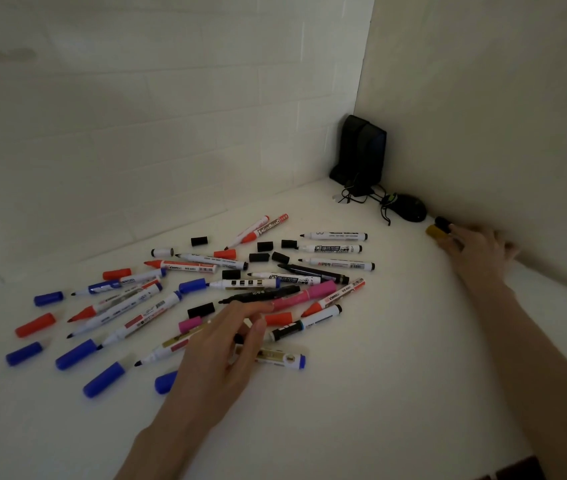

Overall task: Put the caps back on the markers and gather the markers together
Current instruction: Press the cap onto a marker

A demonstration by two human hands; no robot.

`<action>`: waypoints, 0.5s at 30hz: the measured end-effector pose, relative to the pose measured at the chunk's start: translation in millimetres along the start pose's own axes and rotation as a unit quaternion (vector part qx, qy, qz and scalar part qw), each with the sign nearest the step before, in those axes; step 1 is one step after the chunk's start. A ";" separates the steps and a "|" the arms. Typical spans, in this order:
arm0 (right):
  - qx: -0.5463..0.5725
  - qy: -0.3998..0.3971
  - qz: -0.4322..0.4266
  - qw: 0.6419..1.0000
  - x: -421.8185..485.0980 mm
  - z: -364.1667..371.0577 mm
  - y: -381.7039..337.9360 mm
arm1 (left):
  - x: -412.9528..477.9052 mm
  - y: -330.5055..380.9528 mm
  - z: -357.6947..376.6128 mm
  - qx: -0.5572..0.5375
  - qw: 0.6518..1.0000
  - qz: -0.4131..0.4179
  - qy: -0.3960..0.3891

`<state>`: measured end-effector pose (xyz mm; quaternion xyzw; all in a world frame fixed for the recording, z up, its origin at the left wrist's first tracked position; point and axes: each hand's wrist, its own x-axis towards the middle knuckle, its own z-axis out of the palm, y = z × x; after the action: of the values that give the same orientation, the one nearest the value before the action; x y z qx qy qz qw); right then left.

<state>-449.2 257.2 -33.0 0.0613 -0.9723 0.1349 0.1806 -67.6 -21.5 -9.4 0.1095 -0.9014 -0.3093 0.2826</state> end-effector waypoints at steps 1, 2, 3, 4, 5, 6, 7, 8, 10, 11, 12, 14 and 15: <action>0.002 0.006 -0.002 1.000 2.4 -1.3 1.0 | -0.3 -1.0 0.7 -0.006 1.000 0.000 -0.002; 0.006 0.009 -0.001 1.000 4.7 -2.8 1.4 | -0.9 -2.7 1.4 -0.007 1.000 0.001 -0.001; 0.013 0.010 0.000 1.000 6.9 -3.4 2.0 | -1.3 -3.1 1.4 -0.005 1.000 0.000 0.000; 0.024 0.008 0.002 1.000 8.8 -3.7 2.2 | -1.8 -3.3 1.6 -0.001 1.000 -0.004 -0.001; 0.036 0.007 0.005 0.999 10.4 -3.4 2.6 | -2.0 -3.3 1.4 0.003 1.000 -0.006 -0.005; 0.048 0.006 0.008 0.999 11.2 -3.6 2.6 | -1.6 -2.5 1.2 0.000 1.000 -0.006 -0.008; 0.059 0.005 0.012 0.998 11.6 -4.3 1.7 | -1.8 -2.4 1.1 -0.004 1.000 -0.009 -0.012; 0.065 0.003 0.014 0.998 11.9 -4.7 1.4 | -1.6 -1.9 0.8 -0.009 1.000 -0.015 -0.019; 0.067 -0.002 0.011 0.998 11.4 -6.3 0.7 | -0.6 0.3 0.4 -0.012 0.999 -0.031 -0.039; 0.067 -0.003 0.009 0.998 11.1 -6.5 1.2 | -0.2 0.7 0.6 -0.013 0.999 -0.030 -0.041; 0.069 -0.002 0.007 0.998 10.6 -7.1 1.9 | -0.1 0.6 1.1 -0.012 0.999 -0.026 -0.041; 0.074 0.004 0.003 0.997 8.7 -8.7 2.8 | -0.6 -1.5 1.7 -0.008 0.999 -0.017 -0.040; 0.077 0.007 0.000 0.997 7.7 -9.5 3.6 | -1.1 -2.9 2.1 -0.007 0.999 -0.013 -0.039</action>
<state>-453.8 262.8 -22.5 0.0744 -0.9578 0.2096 0.1820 -67.8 -22.4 -13.0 0.1069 -0.9079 -0.3236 0.2439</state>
